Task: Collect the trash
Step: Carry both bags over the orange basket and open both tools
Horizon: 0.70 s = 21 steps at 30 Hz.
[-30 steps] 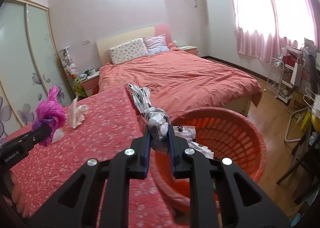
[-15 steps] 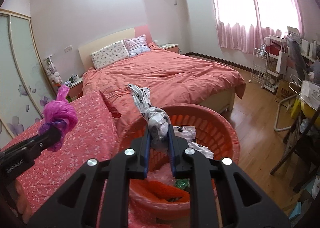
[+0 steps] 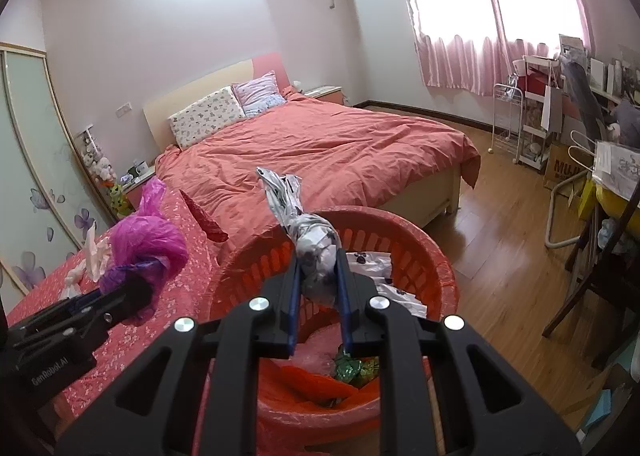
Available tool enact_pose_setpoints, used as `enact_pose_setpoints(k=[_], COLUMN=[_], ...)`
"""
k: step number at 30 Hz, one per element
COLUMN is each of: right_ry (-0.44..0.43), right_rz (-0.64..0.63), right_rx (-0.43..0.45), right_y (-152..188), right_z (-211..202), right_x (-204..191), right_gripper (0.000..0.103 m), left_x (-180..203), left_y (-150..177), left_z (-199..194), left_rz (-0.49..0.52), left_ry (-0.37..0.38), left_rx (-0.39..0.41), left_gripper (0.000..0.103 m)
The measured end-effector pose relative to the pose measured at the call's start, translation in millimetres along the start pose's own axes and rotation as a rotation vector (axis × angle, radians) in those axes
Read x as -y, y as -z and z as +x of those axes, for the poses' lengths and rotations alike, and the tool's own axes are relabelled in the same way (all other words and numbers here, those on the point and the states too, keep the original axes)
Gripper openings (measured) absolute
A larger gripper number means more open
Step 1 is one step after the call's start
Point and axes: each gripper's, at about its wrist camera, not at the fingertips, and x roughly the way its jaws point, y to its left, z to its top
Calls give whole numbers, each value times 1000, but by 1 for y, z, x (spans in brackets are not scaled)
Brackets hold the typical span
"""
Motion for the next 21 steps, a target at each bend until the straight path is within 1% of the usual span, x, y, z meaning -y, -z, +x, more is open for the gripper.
enact_pose_setpoints(k=[13, 15, 17, 19, 21], right_ry=[-17, -20, -26, -29, -27], right_rz=[47, 55, 71, 83, 93], right_rx=[-9, -12, -19, -30, -36], right_y=[-12, -14, -14, -13, -11], right_z=[20, 24, 28, 33, 36], right_x=[20, 21, 24, 24, 26], right_gripper=[18, 20, 21, 27, 39], left_x=[12, 12, 10, 6, 3], left_y=[2, 3, 4, 6, 8], left_z=[21, 24, 28, 31, 33], left_rz=[22, 27, 25, 16, 8], left_ry=[44, 42, 35, 23, 11], left_rx=[-34, -38, -46, -55, -61], left_gripper=[37, 40, 46, 55, 58])
